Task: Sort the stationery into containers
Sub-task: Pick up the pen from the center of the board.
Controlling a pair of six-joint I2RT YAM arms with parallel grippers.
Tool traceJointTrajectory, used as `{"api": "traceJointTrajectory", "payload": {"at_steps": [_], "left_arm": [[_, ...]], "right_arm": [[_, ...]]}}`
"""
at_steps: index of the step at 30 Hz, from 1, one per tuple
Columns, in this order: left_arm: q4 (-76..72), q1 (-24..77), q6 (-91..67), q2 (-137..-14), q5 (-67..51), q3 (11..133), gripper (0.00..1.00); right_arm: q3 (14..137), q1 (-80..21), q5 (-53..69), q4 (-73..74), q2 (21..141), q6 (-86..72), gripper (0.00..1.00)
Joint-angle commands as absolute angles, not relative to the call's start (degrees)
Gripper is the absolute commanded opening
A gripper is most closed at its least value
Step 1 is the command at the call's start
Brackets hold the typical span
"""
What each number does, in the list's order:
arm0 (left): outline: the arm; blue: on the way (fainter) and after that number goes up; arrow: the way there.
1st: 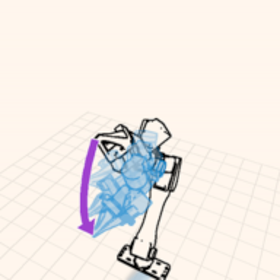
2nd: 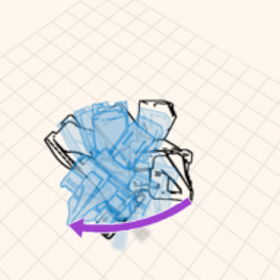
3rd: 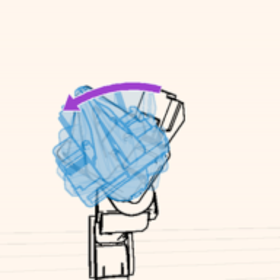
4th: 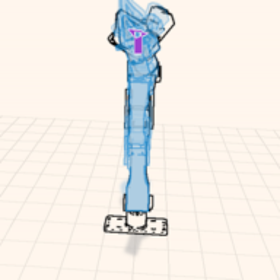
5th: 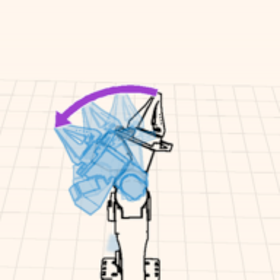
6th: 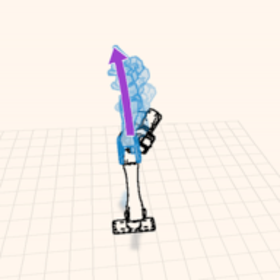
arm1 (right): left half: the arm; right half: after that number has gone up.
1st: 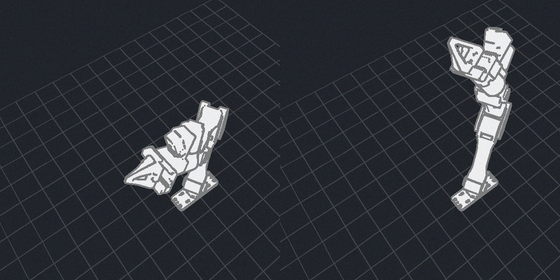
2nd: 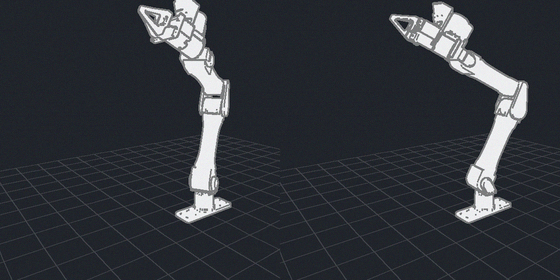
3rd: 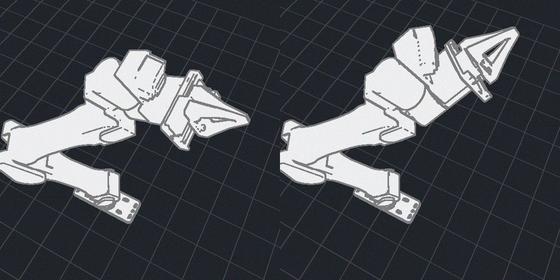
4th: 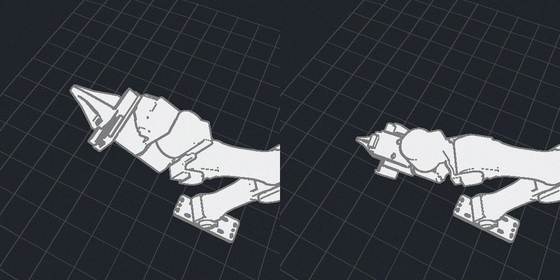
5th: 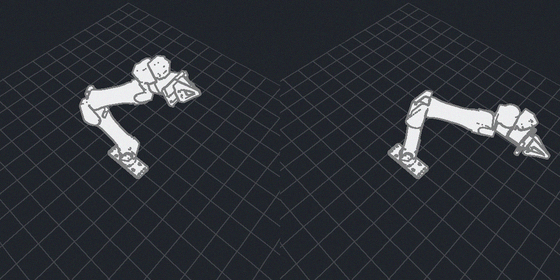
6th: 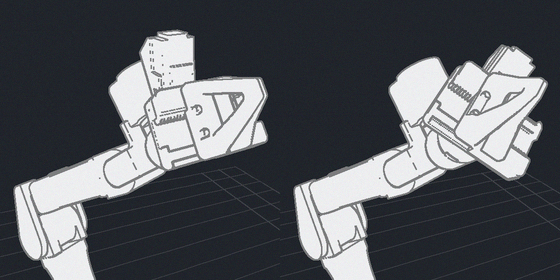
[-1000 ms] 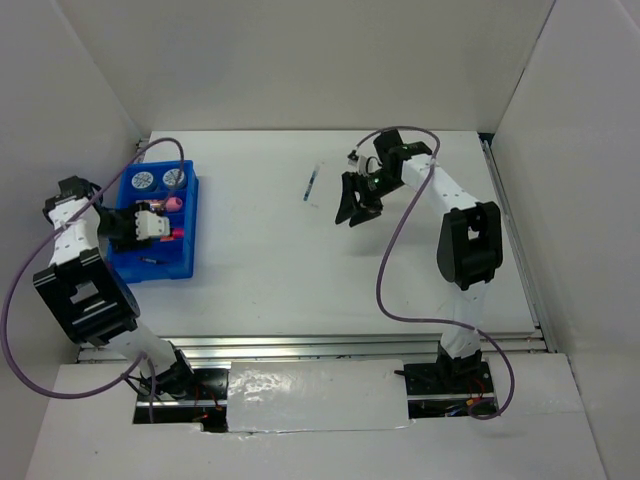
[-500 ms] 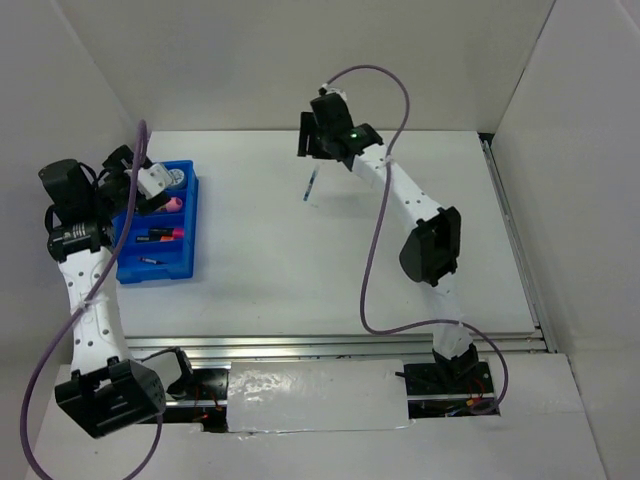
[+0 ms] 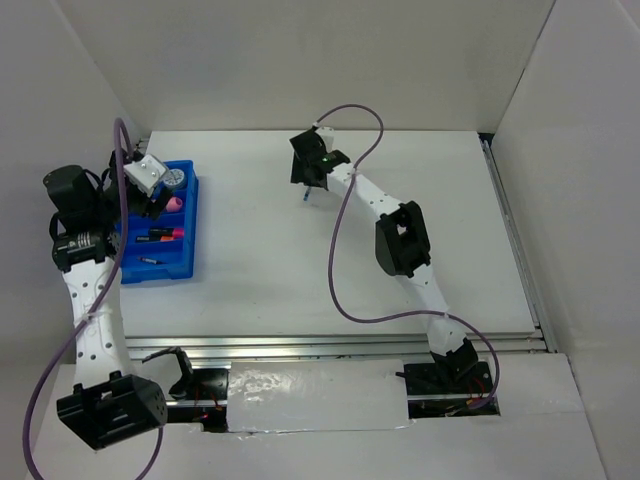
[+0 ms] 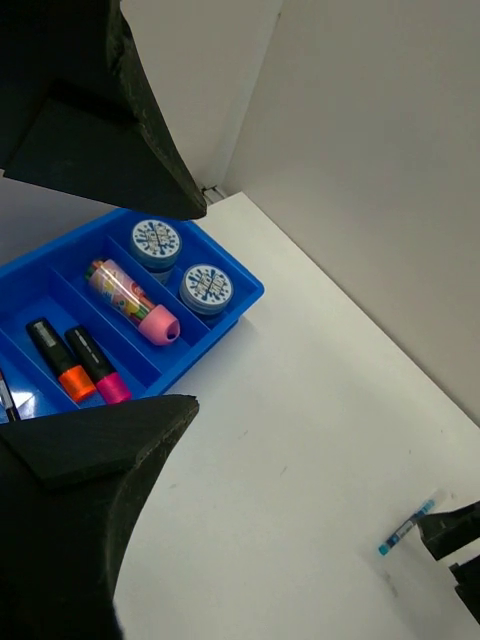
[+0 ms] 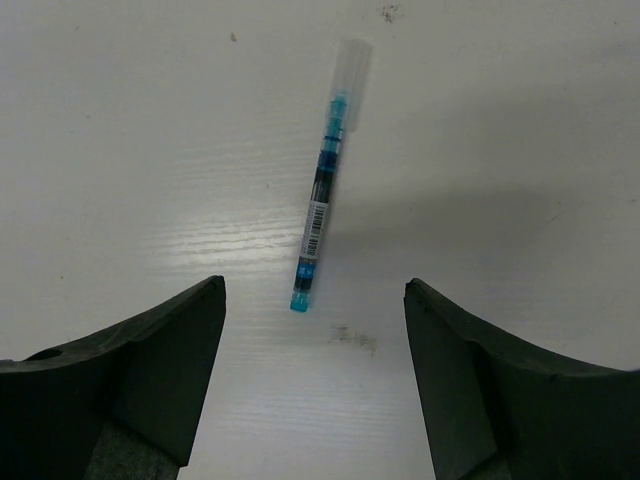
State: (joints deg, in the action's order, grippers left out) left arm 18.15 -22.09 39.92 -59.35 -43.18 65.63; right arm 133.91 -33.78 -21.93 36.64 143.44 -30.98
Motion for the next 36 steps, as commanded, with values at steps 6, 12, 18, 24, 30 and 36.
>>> {"api": "traceJointTrajectory", "payload": {"at_steps": [6,12,18,24,30,36], "left_arm": [[14.4,-10.6,16.5,-69.0,-39.0,67.1,0.70],[11.7,11.3,4.2,-88.5,-20.9,78.6,0.68],[23.8,17.3,-7.9,-118.4,-17.9,114.7,0.68],[21.0,21.0,-11.3,-131.6,-5.4,124.1,0.71],[18.0,21.6,-12.0,-138.2,-2.0,126.4,0.67],[17.3,22.0,-11.1,-141.8,-2.6,125.9,0.57]], "right_arm": [[129.6,-30.3,-17.4,36.1,134.3,-33.2,0.73],[112.5,-20.9,-7.8,34.5,116.1,-28.9,0.75],[97.7,-11.7,3.9,35.6,102.8,-24.2,0.74],[87.3,-8.0,9.1,34.9,95.5,-24.2,0.73],[84.6,-7.3,10.8,34.4,92.8,-24.3,0.73],[86.0,-6.9,12.3,35.7,93.7,-24.6,0.74]]}}
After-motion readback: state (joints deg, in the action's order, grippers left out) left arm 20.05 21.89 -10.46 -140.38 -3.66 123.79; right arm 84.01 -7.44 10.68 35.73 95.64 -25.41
